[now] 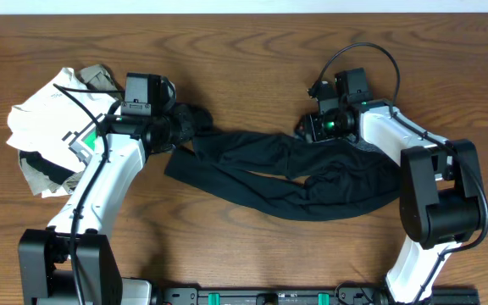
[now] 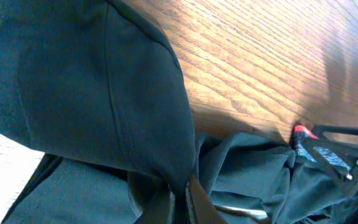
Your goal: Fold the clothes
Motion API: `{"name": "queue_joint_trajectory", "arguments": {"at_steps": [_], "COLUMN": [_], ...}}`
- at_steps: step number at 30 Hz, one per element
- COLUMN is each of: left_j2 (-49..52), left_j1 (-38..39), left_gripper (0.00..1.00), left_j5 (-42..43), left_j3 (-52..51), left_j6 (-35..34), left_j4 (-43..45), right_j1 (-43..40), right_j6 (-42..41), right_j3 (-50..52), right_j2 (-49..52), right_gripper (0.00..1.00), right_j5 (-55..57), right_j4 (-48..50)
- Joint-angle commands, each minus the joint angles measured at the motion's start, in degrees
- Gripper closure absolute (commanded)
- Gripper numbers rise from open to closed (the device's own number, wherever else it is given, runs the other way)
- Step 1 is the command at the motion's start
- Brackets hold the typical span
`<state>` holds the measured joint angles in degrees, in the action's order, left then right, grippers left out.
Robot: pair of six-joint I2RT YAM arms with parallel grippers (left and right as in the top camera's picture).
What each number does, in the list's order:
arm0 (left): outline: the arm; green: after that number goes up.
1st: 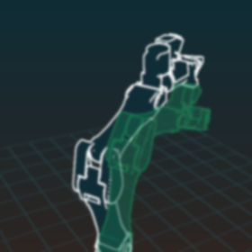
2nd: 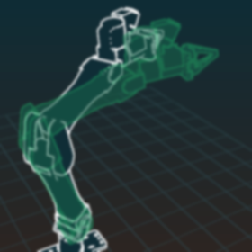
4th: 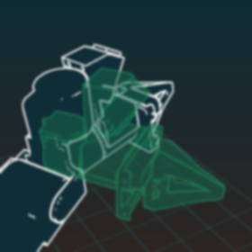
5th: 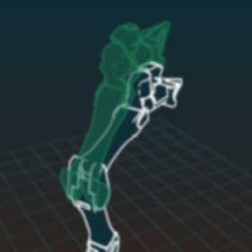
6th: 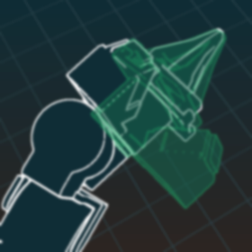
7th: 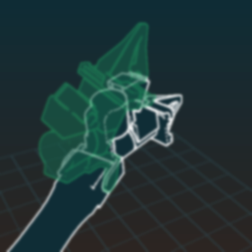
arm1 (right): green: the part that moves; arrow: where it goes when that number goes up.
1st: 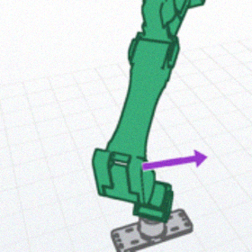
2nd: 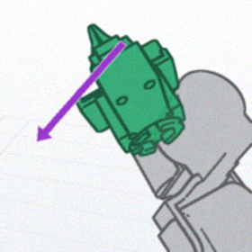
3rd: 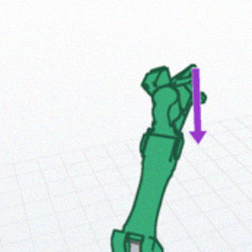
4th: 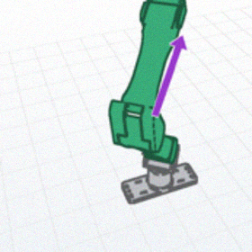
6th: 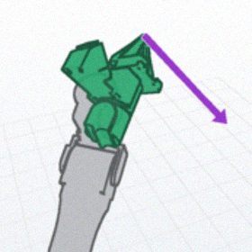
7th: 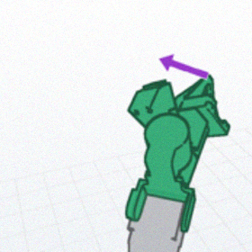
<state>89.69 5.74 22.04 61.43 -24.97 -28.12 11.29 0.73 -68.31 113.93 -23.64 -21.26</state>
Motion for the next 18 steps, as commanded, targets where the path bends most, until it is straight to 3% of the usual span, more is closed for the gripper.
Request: {"name": "queue_joint_trajectory", "arguments": {"at_steps": [1, 4, 18], "left_j2": [0.6, 0.5, 0.5], "left_j1": [0.0, 0.0, 0.0], "left_gripper": [0.93, 0.94, 0.93], "left_j5": [-0.7, -0.7, -0.7], "left_j3": [0.3, 0.3, 0.3], "left_j6": [1.2, 1.2, 1.2], "left_j4": [-0.1, -0.2, -0.2], "right_j1": [0.6, 0.8, 9.1], "right_j6": [-1.6, -4.8, -17.4], "right_j3": [0.4, 0.3, 0.3], "right_j2": [0.7, 0.6, 0.8], "right_gripper": [0.26, 0.22, 0.25], "right_j5": [-1.7, -1.0, 21.6], "right_j4": [-0.5, -0.3, -4.6]}}
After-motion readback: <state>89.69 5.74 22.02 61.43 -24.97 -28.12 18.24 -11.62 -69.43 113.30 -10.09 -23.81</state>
